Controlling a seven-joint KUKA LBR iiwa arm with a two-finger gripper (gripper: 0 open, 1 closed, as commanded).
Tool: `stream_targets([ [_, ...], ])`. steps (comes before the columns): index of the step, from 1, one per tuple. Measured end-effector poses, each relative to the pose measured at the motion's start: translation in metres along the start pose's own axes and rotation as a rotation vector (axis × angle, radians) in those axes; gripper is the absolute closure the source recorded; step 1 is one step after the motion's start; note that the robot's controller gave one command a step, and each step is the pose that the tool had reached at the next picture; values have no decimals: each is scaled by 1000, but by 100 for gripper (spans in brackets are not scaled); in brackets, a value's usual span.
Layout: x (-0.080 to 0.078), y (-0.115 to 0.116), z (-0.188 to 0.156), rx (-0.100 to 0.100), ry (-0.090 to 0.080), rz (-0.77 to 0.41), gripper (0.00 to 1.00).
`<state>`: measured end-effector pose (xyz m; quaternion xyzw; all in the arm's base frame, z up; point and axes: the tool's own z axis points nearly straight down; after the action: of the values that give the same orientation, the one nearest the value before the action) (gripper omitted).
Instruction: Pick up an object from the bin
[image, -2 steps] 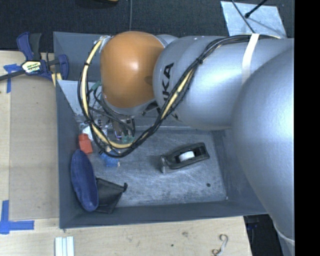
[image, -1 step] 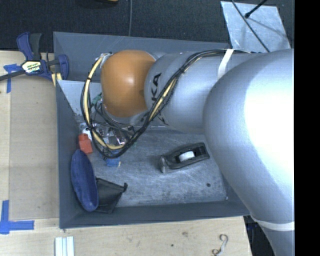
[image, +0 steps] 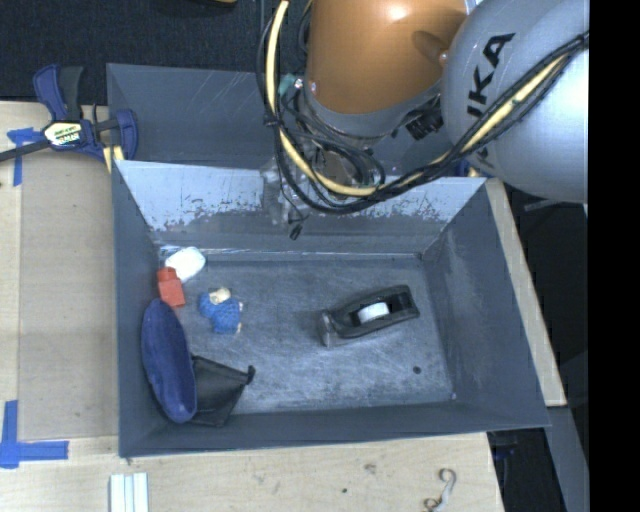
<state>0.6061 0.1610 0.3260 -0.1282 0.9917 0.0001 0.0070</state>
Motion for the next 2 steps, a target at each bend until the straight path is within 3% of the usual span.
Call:
stream_targets([
  [1,33,-16,92,-2,19,-97,100],
  [2,98,61,143,-7,20,-176,100],
])
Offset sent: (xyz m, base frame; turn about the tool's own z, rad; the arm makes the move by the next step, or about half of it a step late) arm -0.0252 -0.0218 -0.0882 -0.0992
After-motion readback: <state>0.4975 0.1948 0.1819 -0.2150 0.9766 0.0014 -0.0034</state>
